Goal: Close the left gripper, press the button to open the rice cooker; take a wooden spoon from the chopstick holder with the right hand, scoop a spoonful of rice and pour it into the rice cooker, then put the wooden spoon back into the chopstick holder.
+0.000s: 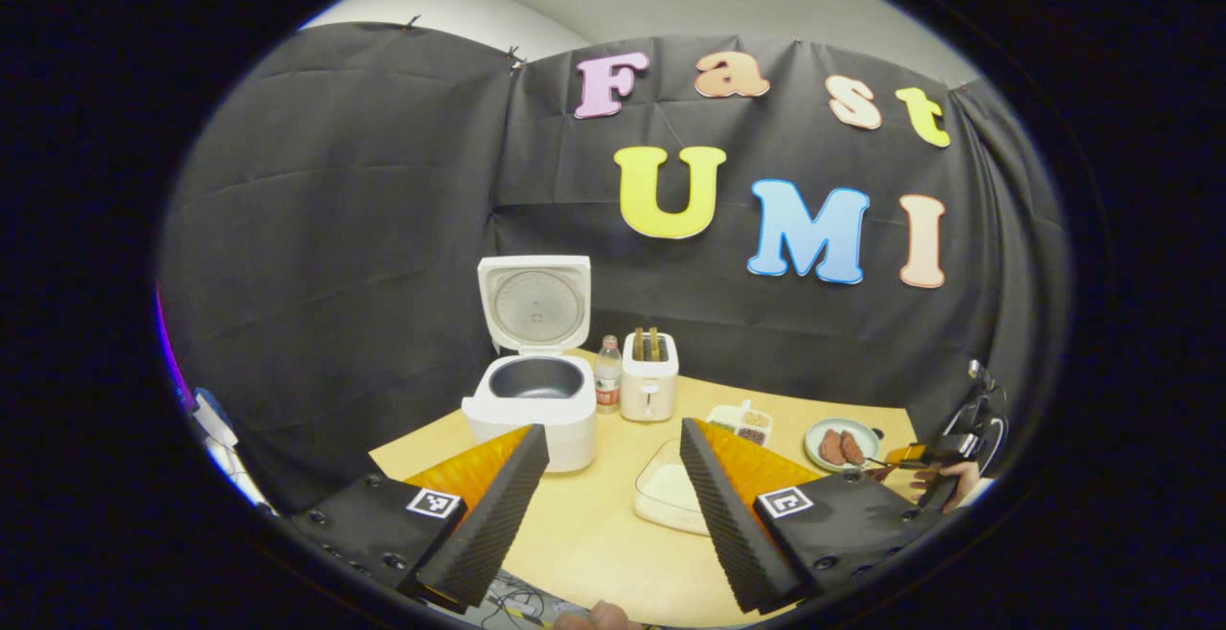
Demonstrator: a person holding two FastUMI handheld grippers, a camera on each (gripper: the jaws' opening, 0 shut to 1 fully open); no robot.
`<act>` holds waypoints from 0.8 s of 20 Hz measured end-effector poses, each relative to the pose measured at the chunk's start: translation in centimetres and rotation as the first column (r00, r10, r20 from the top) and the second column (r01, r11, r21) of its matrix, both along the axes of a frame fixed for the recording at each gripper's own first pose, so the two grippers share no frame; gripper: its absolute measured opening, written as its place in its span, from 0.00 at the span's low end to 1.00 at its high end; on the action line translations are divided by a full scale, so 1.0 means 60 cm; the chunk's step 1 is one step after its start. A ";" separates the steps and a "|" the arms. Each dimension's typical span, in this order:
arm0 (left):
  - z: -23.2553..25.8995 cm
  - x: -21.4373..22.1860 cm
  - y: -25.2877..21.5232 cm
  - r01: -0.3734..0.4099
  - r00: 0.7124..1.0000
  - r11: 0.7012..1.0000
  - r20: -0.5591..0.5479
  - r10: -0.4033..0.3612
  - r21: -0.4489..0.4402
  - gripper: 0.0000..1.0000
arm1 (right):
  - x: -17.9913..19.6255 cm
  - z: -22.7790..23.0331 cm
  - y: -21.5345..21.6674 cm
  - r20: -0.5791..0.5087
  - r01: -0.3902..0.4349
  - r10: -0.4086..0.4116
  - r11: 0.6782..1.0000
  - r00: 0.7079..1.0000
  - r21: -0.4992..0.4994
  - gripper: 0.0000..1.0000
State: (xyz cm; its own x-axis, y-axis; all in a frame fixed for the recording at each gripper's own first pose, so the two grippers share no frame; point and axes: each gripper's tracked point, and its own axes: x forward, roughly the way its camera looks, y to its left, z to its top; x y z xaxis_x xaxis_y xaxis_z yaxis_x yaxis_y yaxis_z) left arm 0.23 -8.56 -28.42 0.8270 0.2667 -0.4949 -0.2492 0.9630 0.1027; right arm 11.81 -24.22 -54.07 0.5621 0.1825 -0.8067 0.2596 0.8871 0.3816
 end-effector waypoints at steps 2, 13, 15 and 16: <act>-0.003 0.010 -0.006 0.018 1.000 1.000 0.007 -0.017 -0.013 0.94 | -0.018 0.017 -0.005 0.010 0.011 -0.011 1.000 1.000 0.013 0.85; 0.023 0.103 0.107 0.089 0.990 0.995 0.113 -0.084 -0.038 0.94 | -0.187 0.045 0.096 -0.167 0.049 -0.031 0.993 0.985 0.104 0.96; 0.019 0.134 0.161 0.095 0.986 0.995 0.139 -0.089 -0.031 0.94 | -0.170 0.090 0.117 -0.044 0.098 -0.095 0.993 0.994 0.066 0.96; 0.016 0.151 0.190 0.098 0.985 0.995 0.146 -0.093 -0.031 0.93 | -0.156 0.121 0.127 0.023 0.145 -0.146 0.988 0.989 0.054 0.96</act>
State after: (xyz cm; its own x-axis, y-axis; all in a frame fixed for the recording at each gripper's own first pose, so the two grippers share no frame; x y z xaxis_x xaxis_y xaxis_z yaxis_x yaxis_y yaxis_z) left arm 9.29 2.82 -27.43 0.9112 0.1664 -0.3768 -0.1654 0.9856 0.0352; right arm 2.48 -16.58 -46.82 0.6071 0.1385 -0.7825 0.3732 0.8196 0.4347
